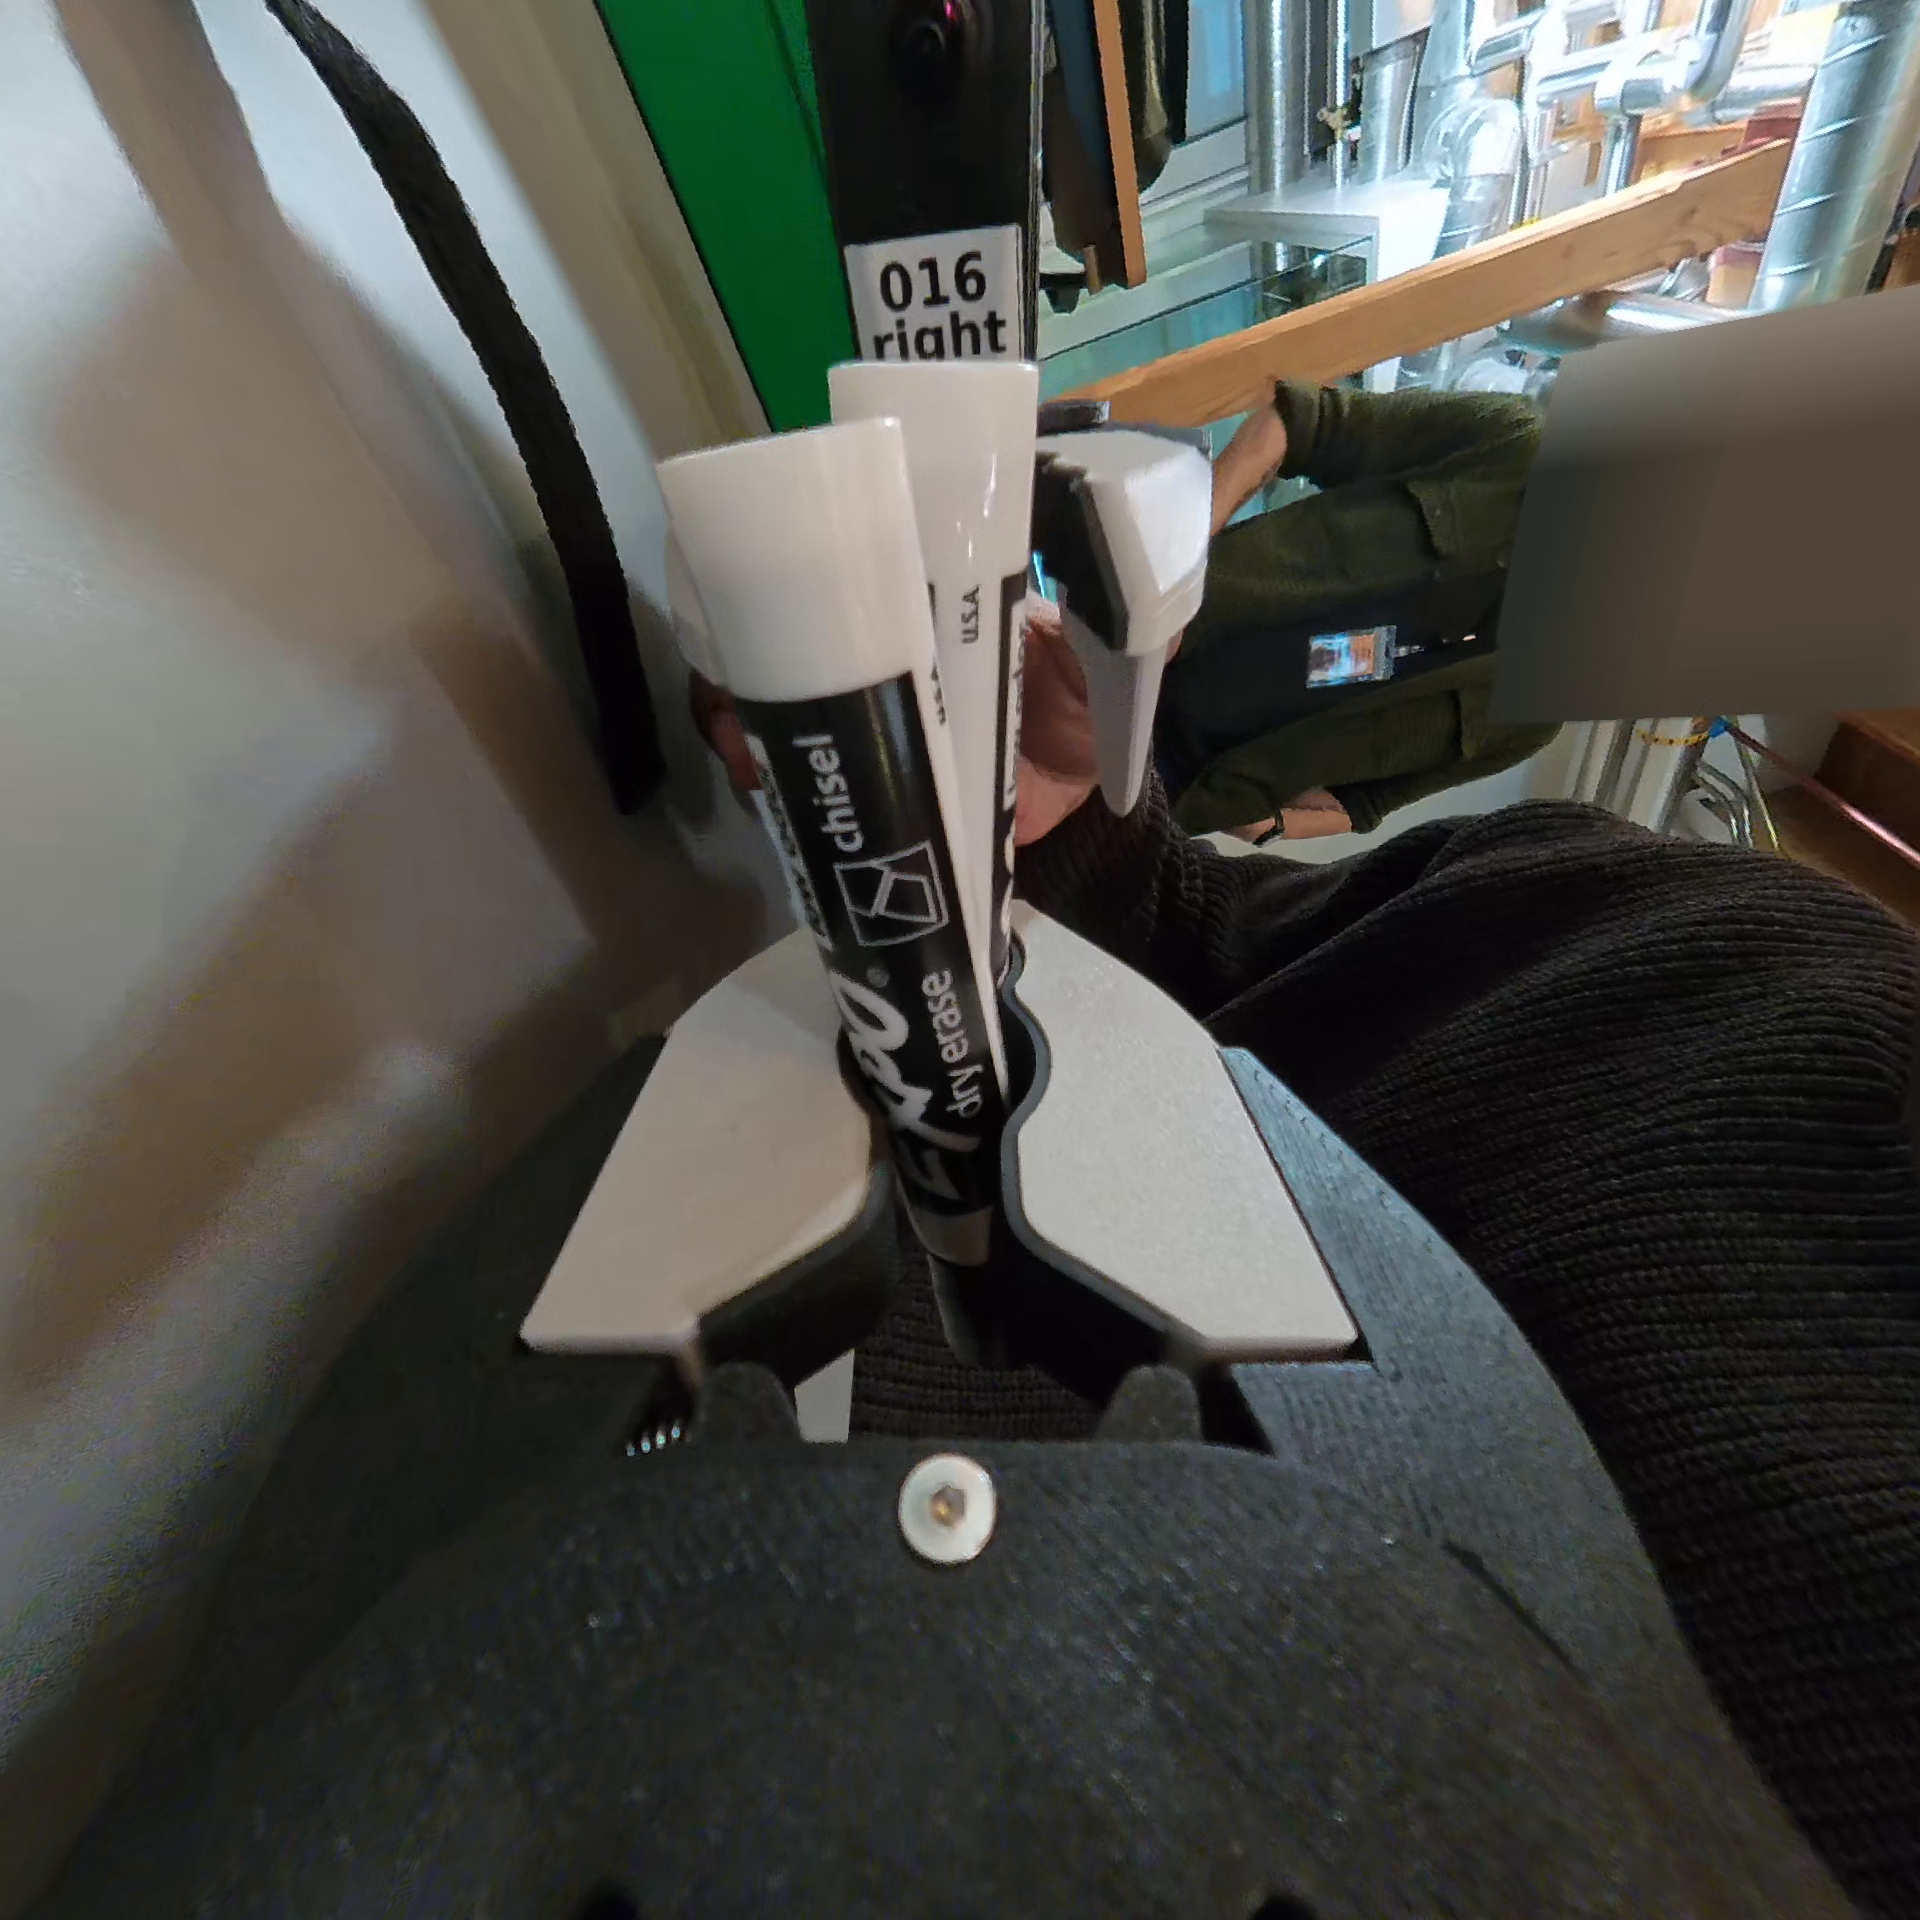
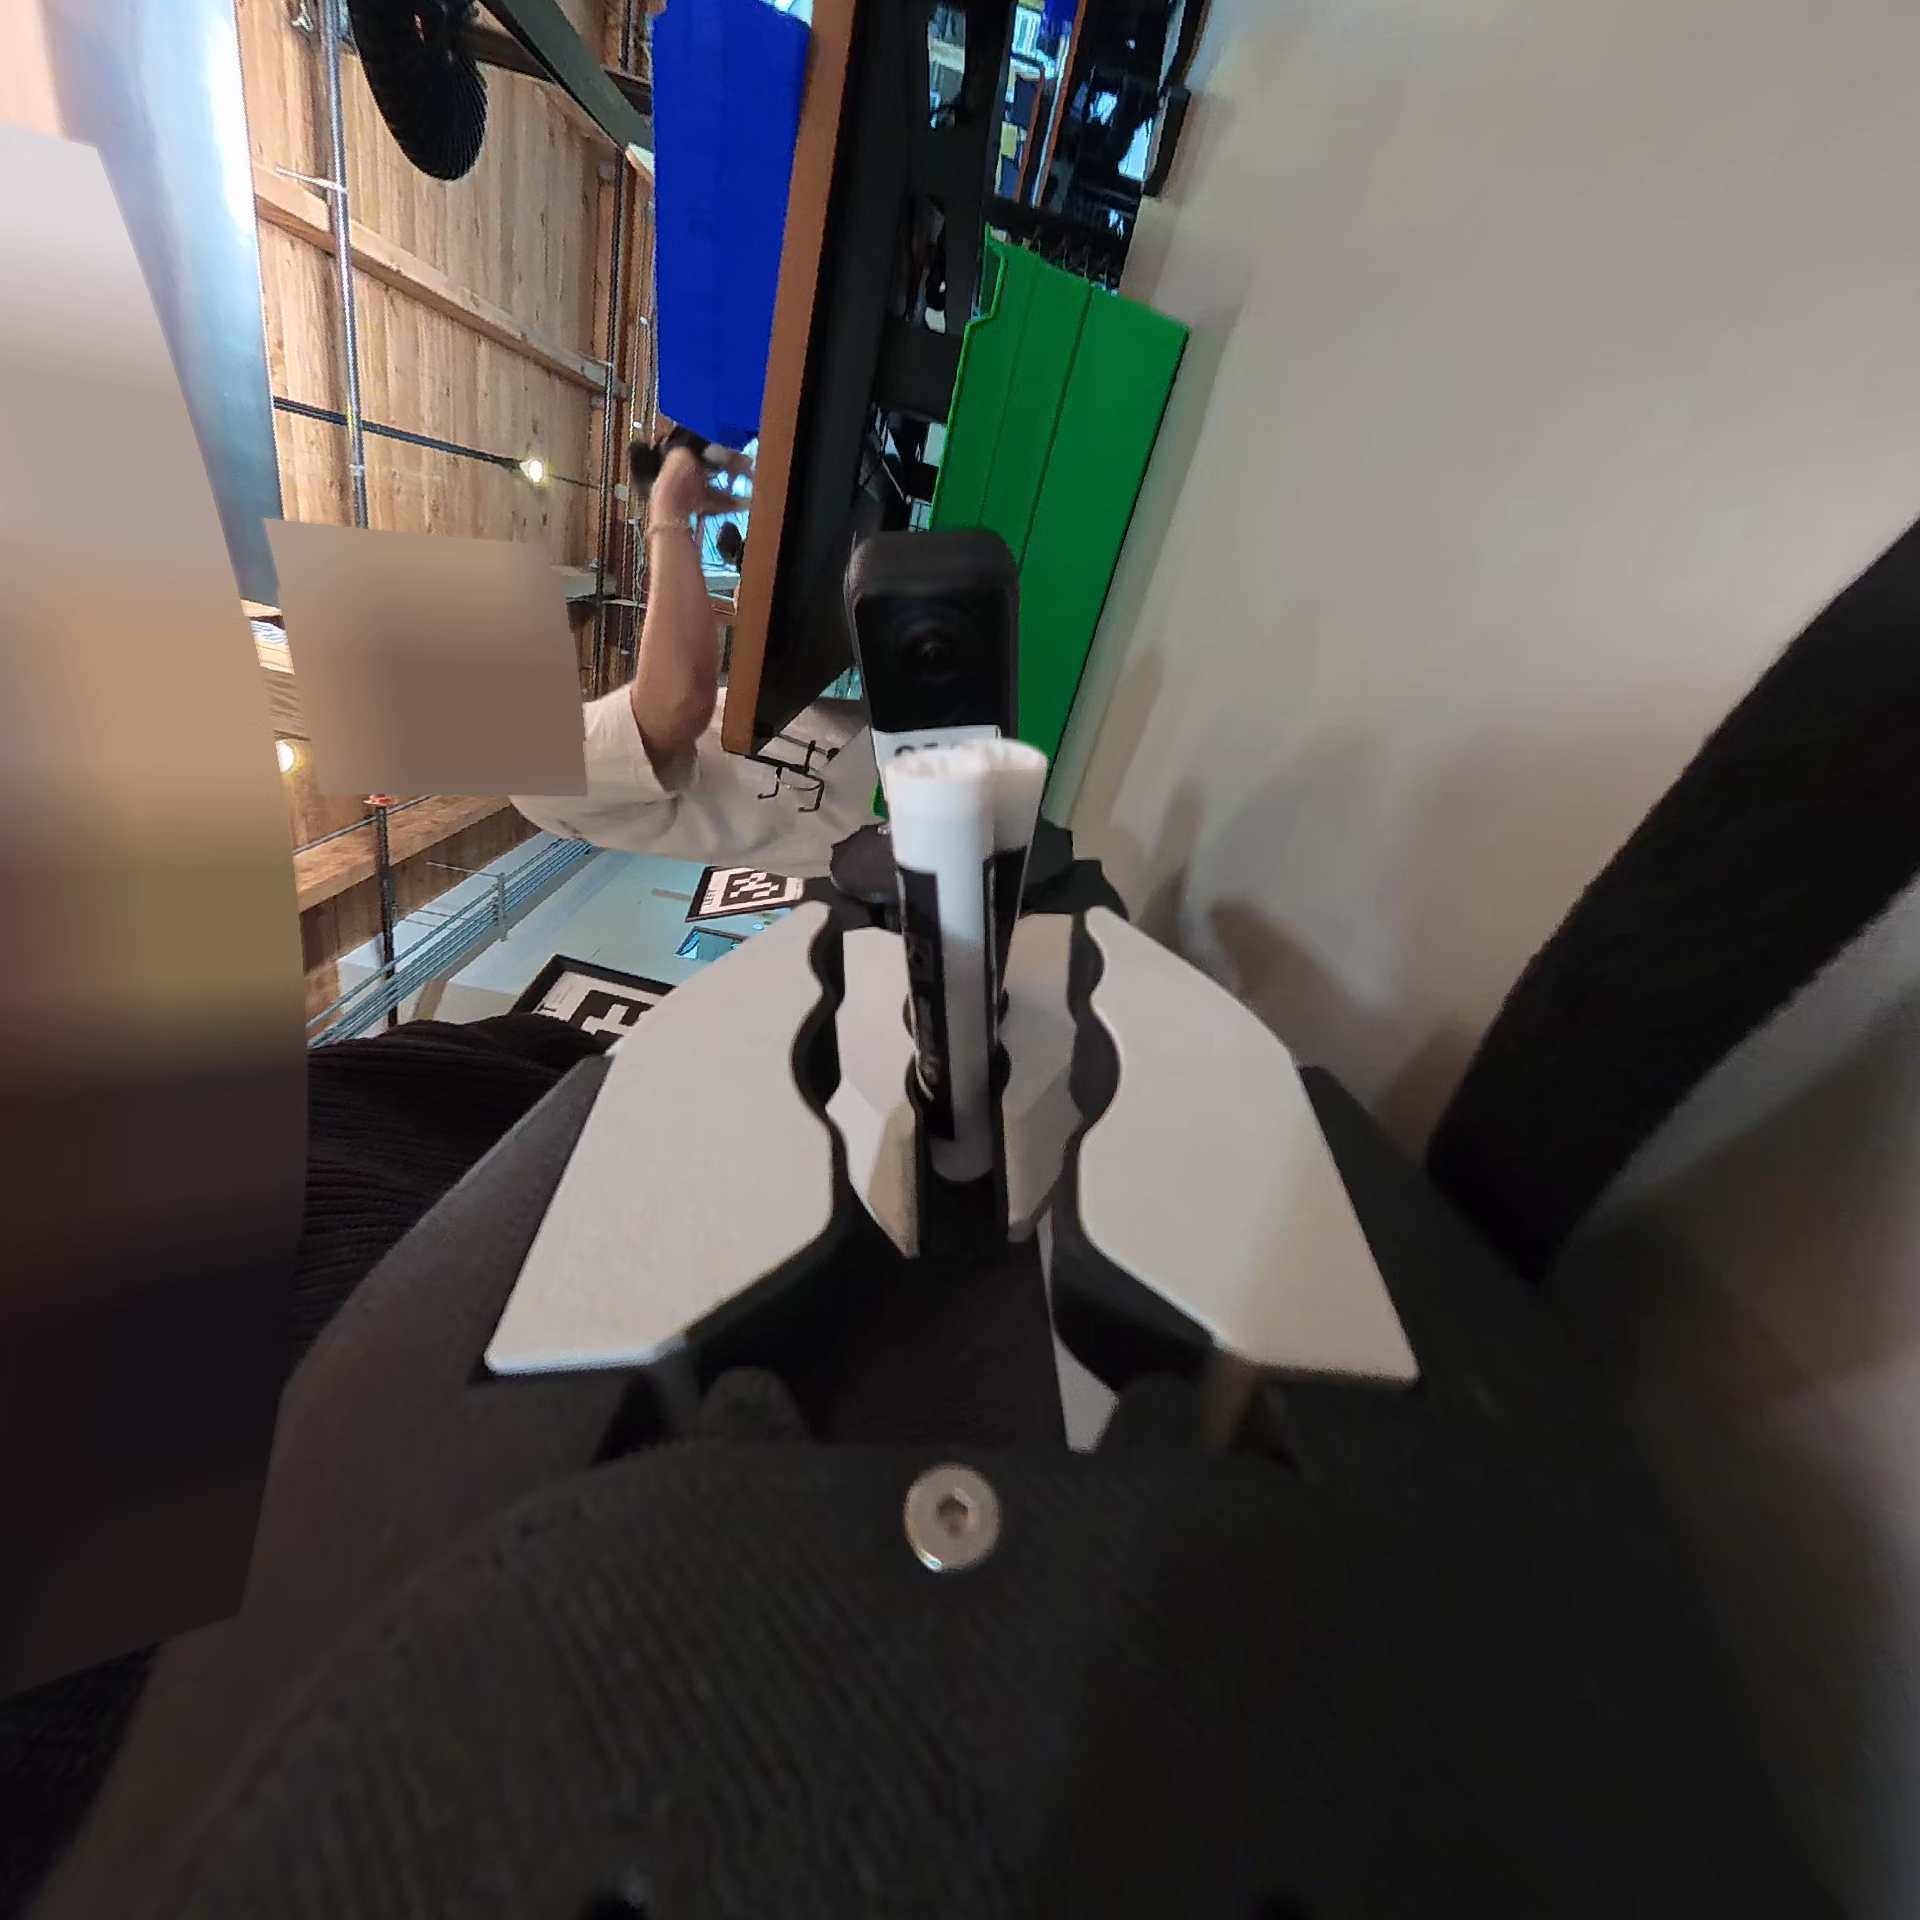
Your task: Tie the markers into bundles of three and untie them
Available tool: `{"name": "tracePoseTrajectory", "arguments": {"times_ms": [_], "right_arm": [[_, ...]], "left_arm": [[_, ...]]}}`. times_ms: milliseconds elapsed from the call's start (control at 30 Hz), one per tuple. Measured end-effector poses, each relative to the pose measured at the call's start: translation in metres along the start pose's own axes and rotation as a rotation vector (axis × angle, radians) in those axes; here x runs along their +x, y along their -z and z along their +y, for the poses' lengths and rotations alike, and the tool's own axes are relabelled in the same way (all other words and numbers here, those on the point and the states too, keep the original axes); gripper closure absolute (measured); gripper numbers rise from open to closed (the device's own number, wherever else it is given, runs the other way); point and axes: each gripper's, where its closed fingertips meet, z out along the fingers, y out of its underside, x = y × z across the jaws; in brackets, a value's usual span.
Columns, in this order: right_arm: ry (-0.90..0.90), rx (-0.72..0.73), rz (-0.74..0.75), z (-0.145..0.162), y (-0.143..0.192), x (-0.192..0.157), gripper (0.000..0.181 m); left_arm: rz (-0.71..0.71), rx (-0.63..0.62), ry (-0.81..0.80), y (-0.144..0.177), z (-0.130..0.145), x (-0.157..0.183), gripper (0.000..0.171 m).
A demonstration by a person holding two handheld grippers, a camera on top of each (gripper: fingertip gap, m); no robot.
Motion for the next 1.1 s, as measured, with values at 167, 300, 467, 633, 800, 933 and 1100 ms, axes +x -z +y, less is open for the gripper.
{"name": "tracePoseTrajectory", "arguments": {"times_ms": [167,300,467,633,800,933,1100], "right_arm": [[0.012,-0.040,-0.001,0.007,-0.004,0.000,0.133],[0.026,-0.069,0.000,0.012,-0.007,-0.001,0.127],[0.033,-0.099,-0.007,0.018,-0.010,-0.002,0.125],[0.030,-0.118,-0.007,0.023,-0.012,-0.001,0.147],[0.016,-0.105,0.002,0.020,-0.011,0.001,0.162],[0.026,-0.104,0.002,0.020,-0.011,0.000,0.162],[0.023,-0.100,-0.008,0.019,-0.009,-0.001,0.162]], "left_arm": [[0.010,-0.039,0.002,-0.003,0.007,0.001,0.157],[0.009,-0.061,0.008,-0.005,0.011,0.001,0.157],[0.014,-0.112,0.007,-0.009,0.021,0.002,0.157],[0.013,-0.135,0.016,-0.012,0.026,0.001,0.157],[0.021,-0.117,0.030,-0.010,0.022,0.001,0.157],[0.024,-0.117,0.023,-0.010,0.022,0.002,0.157],[0.034,-0.105,0.029,-0.009,0.020,0.003,0.157]]}}
